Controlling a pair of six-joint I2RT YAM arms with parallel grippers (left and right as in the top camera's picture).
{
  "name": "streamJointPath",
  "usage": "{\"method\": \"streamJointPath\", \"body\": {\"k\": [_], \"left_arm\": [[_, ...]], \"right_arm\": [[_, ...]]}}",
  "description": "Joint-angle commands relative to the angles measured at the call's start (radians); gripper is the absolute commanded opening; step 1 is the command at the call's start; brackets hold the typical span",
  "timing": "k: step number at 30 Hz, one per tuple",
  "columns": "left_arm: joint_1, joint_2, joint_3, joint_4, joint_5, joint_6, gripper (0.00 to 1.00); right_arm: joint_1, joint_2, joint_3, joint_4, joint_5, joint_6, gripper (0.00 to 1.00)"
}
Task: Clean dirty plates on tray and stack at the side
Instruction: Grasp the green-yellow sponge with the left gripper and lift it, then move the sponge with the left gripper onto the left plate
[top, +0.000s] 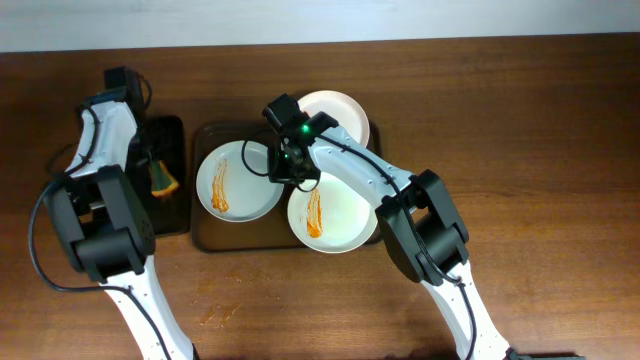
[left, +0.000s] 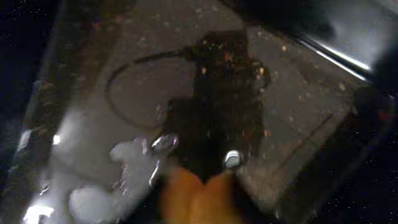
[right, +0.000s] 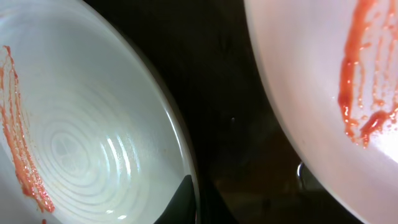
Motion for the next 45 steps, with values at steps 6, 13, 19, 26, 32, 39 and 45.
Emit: {"method": "streamJointPath", "body": {"k": [6,13,19,26,32,39,45], "left_arm": [[0.008,0.008,0.150,-0.278,0.043,0.016,0.99],[0.007,0.010,-0.014,-0.171,0.087,0.015,0.74],[0.007,0.010,-0.056,-0.036,0.086,0.015,0.45],[0.007,0.010,-0.056,0.005,0.086,0.016,0.01],[-0.003,-0.030,0.028,-0.076,0.103,0.134,0.01],[-0.021,-0.172,0.132,-0.189,0.323,0.369,0.01],[-0.155,-0.169,0.006,-0.168,0.353,0.365,0.01]], "right_arm": [[0.005,0.020,0.006,0.003,0.017,0.002,0.05],[0.005,0.020,0.006,0.003,0.017,0.002,0.05],[0.005,0.020,0.006,0.003,0.017,0.002,0.05],[0.005,0.020,0.006,0.003,0.018,0.002,0.05],[0.004,0.020,0.006,0.004,0.010,0.002,0.04],[-0.040,0.005,0.007,-0.003,-0.066,-0.036,0.04],[-0.060,-0.008,0.007,-0.019,-0.085,-0.051,0.04]]}}
